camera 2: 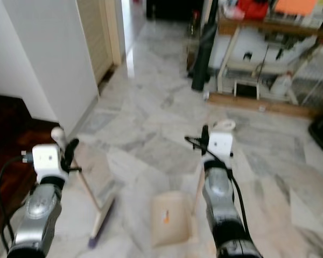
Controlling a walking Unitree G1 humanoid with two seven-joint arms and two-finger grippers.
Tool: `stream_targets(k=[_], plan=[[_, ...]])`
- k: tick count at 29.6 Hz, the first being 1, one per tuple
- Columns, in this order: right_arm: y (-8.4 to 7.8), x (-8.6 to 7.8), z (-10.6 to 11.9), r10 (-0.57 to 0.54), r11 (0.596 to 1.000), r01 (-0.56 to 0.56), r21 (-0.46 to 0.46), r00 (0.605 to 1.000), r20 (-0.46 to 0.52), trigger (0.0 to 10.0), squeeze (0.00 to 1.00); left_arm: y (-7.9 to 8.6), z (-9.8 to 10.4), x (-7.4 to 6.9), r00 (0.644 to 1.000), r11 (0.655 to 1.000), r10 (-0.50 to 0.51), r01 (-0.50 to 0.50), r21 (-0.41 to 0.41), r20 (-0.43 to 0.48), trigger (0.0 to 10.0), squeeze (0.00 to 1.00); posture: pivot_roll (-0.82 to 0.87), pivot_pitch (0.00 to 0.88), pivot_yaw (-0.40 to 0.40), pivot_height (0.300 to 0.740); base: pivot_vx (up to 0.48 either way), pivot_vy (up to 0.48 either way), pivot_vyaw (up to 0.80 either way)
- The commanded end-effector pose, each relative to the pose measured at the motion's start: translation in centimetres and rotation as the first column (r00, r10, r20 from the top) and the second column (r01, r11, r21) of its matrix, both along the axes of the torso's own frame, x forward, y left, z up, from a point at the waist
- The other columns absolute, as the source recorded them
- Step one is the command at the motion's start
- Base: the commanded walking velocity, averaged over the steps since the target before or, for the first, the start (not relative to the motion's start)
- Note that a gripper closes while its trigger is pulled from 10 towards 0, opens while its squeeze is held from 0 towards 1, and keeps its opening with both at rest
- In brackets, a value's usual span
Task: Sweep floor
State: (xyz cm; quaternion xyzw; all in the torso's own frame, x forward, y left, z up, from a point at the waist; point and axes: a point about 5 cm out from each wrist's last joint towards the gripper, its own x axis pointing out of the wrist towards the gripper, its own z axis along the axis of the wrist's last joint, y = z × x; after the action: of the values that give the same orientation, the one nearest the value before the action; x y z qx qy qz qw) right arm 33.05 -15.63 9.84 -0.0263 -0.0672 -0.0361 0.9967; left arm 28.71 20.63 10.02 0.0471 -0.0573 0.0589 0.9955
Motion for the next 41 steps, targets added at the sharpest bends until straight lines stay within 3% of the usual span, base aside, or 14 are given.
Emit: stream_targets(k=[1,30,41], plan=[[-0.31,0.22,0.96,-0.01,1.0,0.009,0.02,0.999,0.044,10.0,0.0,-0.25,1.0,0.34,0.999,1.0,-0.016,0.015,0.02,0.045,10.0,0.0,0.05,0.018,-0.034,0.74,0.405,0.0,0.0],[-0.53,0.22,0.98,-0.015,1.0,0.014,0.021,0.999,0.046,10.0,0.0,-0.41,0.94,0.35,0.999,1.0,-0.022,0.021,0.018,0.046,10.0,0.0,0.04,0.012,-0.035,0.74,0.398,0.0,0.0],[-0.87,0.24,0.89,-0.028,0.999,0.027,0.028,0.999,0.036,10.0,0.0,-0.49,0.95,0.31,0.998,1.0,-0.028,0.028,0.012,0.05,10.0,0.0,0.04,0.015,-0.035,0.74,0.026,0.0,-0.06]])
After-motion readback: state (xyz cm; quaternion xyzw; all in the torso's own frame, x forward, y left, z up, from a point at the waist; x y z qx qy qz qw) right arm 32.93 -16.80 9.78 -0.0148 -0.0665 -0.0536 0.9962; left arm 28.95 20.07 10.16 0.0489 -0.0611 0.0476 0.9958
